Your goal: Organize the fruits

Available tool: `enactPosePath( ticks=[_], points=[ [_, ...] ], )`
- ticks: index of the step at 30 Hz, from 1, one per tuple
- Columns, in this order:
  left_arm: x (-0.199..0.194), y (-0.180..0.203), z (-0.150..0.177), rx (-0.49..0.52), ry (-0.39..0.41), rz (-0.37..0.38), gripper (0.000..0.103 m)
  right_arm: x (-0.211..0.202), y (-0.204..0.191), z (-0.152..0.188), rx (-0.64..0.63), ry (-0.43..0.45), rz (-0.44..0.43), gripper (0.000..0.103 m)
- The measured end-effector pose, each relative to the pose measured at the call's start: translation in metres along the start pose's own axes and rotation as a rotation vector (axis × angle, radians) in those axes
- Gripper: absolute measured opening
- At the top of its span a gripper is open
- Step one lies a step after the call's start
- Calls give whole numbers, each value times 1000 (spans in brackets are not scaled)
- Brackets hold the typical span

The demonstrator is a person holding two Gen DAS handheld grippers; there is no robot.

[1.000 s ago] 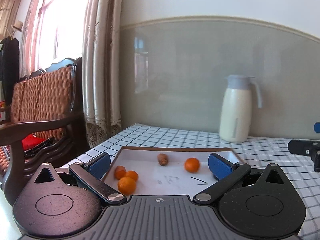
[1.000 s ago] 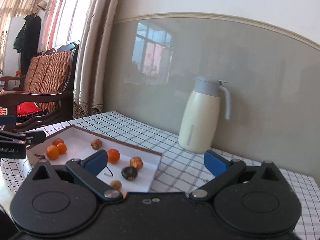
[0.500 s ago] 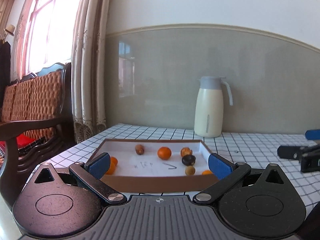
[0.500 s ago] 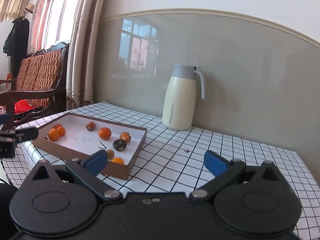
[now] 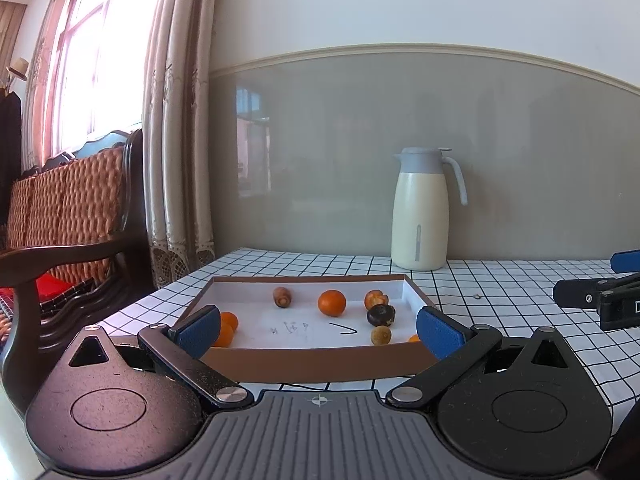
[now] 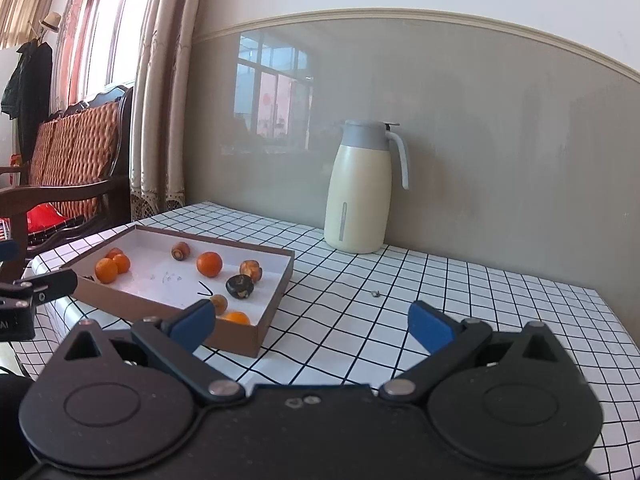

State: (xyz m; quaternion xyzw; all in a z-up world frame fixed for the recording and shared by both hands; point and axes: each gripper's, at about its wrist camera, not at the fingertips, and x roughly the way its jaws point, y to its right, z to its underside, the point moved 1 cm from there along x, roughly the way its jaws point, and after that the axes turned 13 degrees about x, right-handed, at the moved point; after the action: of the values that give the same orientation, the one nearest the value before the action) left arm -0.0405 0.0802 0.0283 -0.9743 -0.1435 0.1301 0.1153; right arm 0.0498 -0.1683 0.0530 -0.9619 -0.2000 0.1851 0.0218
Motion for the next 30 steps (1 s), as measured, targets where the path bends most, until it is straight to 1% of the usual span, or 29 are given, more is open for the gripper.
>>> enactPosePath(
  ticks=[30],
  points=[
    [-1,-2,1,-3,1,-2,103,0,0,0,-7,0,2,97]
  ],
)
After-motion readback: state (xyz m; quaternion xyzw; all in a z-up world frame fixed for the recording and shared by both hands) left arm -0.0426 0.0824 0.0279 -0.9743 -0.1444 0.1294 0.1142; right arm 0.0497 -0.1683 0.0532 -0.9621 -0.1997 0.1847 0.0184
